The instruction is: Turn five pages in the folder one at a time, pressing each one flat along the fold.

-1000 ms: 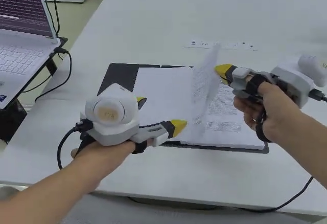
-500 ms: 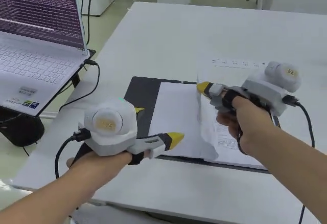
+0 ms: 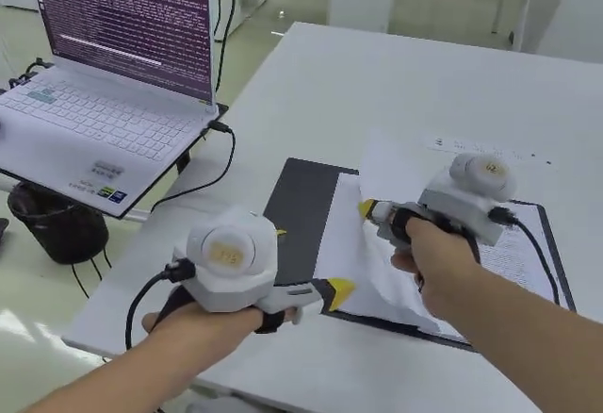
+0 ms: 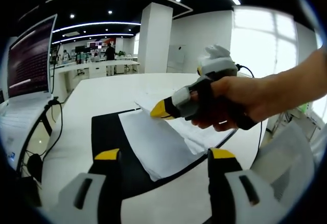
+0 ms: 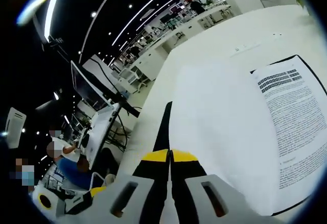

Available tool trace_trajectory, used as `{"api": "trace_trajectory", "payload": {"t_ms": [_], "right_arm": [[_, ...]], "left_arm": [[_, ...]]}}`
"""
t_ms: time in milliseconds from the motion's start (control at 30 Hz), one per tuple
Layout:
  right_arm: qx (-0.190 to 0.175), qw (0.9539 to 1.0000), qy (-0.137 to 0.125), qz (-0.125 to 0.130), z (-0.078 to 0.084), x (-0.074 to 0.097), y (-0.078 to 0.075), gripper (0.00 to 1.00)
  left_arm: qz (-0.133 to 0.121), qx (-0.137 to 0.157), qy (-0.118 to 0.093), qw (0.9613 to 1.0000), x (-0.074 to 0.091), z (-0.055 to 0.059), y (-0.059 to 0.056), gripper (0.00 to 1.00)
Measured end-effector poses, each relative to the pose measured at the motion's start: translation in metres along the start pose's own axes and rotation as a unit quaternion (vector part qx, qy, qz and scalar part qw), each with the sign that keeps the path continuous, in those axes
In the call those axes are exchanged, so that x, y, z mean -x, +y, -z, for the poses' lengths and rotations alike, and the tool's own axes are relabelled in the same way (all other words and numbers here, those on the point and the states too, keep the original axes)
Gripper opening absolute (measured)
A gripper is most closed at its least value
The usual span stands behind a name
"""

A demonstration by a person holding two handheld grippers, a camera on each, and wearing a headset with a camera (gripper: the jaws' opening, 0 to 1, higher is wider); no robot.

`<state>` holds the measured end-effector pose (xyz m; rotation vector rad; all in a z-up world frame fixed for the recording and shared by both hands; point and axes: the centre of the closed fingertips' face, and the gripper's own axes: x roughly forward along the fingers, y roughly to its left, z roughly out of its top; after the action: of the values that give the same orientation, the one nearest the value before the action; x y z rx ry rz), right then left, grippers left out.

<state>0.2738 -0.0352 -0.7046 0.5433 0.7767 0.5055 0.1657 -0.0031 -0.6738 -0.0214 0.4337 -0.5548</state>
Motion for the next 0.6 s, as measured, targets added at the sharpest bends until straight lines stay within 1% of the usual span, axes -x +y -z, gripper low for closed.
{"api": "trace_trajectory", "payload": {"t_ms": [100, 167, 300, 367, 500, 533, 600], "right_arm": [[0.002, 0.9998, 0.012, 0.012, 0.010, -0.011, -0.007, 0.00], [-0.006, 0.9997, 0.017, 0.014, 0.016, -0.017, -0.009, 0.00], [0.000, 0.9993, 0.032, 0.019, 0.030, -0.028, -0.010, 0.00], [-0.002, 0.9990, 0.038, 0.023, 0.035, -0.033, -0.014, 0.00], [0.003, 0.9981, 0.052, 0.031, 0.044, -0.038, -0.022, 0.00], [0.004, 0.9979, 0.054, 0.035, 0.046, -0.038, -0.024, 0.00], [0.003, 0.9979, 0.054, 0.035, 0.050, -0.038, -0.025, 0.00]], "left_arm": [[0.003, 0.002, 0.002, 1.0000, 0.000, 0.002, -0.001, 0.67], [0.004, 0.003, 0.004, 1.0000, 0.000, 0.005, -0.001, 0.67], [0.006, 0.012, 0.013, 0.9998, 0.001, 0.012, -0.001, 0.67], [0.005, 0.013, 0.017, 0.9998, 0.002, 0.016, -0.001, 0.66], [0.004, 0.016, 0.023, 0.9996, 0.002, 0.020, -0.001, 0.66], [0.004, 0.017, 0.024, 0.9996, 0.002, 0.020, -0.001, 0.66], [0.002, 0.019, 0.026, 0.9995, 0.001, 0.022, 0.000, 0.66]]}}
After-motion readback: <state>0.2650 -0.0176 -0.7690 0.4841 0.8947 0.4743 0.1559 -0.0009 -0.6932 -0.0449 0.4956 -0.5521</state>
